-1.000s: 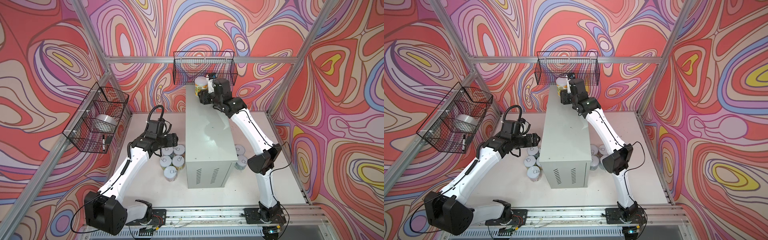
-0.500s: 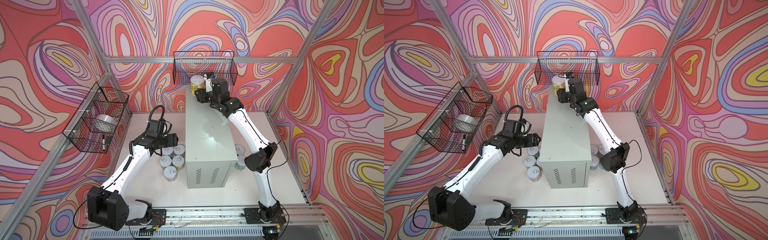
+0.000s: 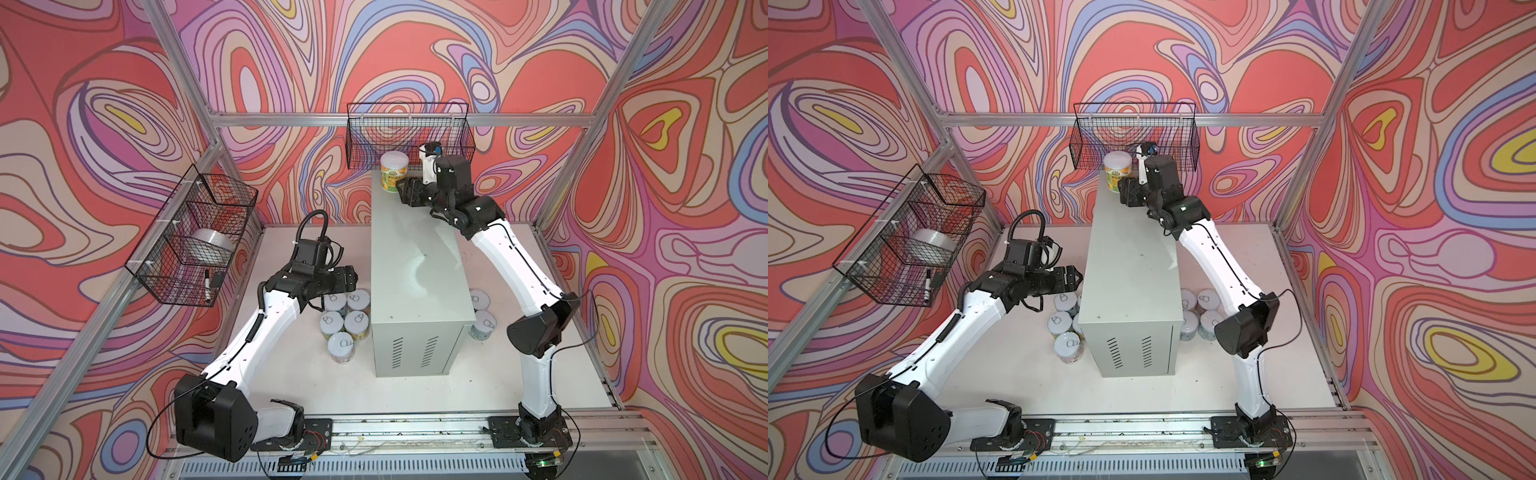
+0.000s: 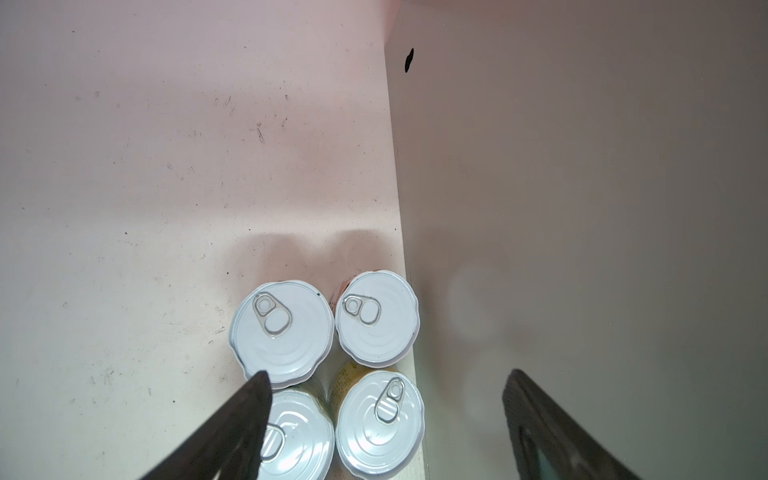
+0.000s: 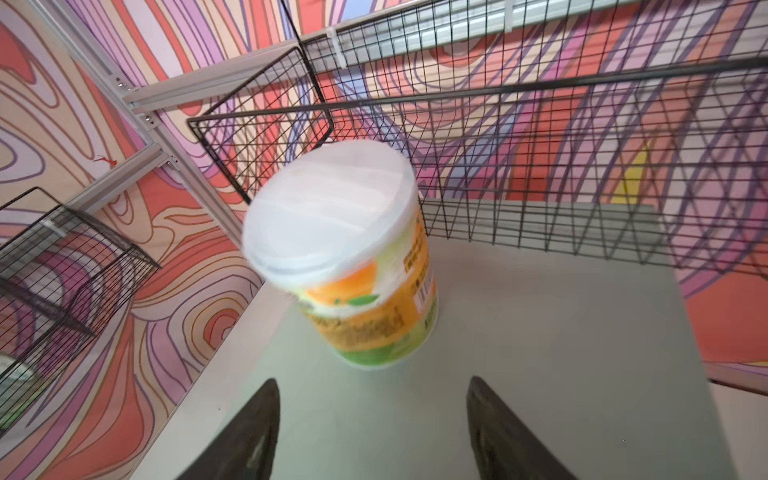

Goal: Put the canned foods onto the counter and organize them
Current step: 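Withdraw right gripper toward cans beside cabinet while left gripper lowers over its cans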

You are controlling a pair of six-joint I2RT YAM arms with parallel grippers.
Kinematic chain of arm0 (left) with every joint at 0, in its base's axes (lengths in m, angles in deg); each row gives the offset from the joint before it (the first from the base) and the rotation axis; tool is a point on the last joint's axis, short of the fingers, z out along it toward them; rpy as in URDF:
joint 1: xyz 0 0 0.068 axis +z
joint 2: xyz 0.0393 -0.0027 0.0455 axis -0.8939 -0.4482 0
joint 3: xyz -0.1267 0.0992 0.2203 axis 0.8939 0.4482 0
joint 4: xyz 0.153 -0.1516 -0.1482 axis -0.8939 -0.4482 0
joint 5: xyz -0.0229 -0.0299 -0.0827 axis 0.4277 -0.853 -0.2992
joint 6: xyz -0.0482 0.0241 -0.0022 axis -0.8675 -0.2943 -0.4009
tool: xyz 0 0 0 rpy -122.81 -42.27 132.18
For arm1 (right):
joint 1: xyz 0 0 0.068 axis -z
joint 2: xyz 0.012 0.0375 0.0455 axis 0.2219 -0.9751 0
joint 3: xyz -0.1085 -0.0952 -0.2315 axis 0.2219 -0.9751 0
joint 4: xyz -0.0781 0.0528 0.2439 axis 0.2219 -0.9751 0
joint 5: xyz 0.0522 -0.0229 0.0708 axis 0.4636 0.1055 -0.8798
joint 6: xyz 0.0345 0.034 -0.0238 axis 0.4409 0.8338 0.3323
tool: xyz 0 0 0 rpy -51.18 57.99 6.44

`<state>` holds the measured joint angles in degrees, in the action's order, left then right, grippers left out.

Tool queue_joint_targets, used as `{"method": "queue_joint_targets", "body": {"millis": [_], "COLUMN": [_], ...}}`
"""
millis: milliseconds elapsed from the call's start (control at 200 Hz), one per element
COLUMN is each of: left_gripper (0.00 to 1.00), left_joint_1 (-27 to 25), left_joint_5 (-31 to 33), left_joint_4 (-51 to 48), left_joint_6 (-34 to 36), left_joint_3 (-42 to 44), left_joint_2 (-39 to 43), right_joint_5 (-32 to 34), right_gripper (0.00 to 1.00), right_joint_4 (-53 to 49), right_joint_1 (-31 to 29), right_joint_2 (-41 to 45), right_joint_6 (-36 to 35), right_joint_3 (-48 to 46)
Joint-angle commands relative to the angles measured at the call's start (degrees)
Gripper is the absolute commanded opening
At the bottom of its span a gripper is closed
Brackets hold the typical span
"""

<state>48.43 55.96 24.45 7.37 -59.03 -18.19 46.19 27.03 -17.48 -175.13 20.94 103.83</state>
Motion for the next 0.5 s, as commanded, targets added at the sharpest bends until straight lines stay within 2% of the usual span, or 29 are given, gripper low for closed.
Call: {"method": "queue_joint_targets", "body": {"millis": [0,160,336,496], "left_gripper": [0.87,0.87,0.88,0.88], "left_joint_1": [0.3,0.0,-1.5,-5.1], "left_joint_5": [-0.2,0.1,0.2,4.7], "left_joint_4": [-0.6,-1.5,-4.0,-9.4], "left_joint_6": [-0.1,-0.4,-1.1,-3.3], "left_joint_3": [0.3,1.8,3.2,4.7], "left_joint_2": [3.3,7.0,9.6,11.5], "right_joint_5": [2.3,11.1,21.8,22.4], "right_gripper": [0.71,0.73,0.81,0.84], "right_joint_4": [-2.2,-5.7,-18.7,-22.1], "right_joint_1": [-0.5,-0.5,-0.4,-0.3], "right_joint_2": [10.3,26.4,38.4,48.1], "right_joint_6": [0.3,1.1,5.9,12.8], "right_joint_3": [-6.3,-21.1,-32.1,-48.1]}}
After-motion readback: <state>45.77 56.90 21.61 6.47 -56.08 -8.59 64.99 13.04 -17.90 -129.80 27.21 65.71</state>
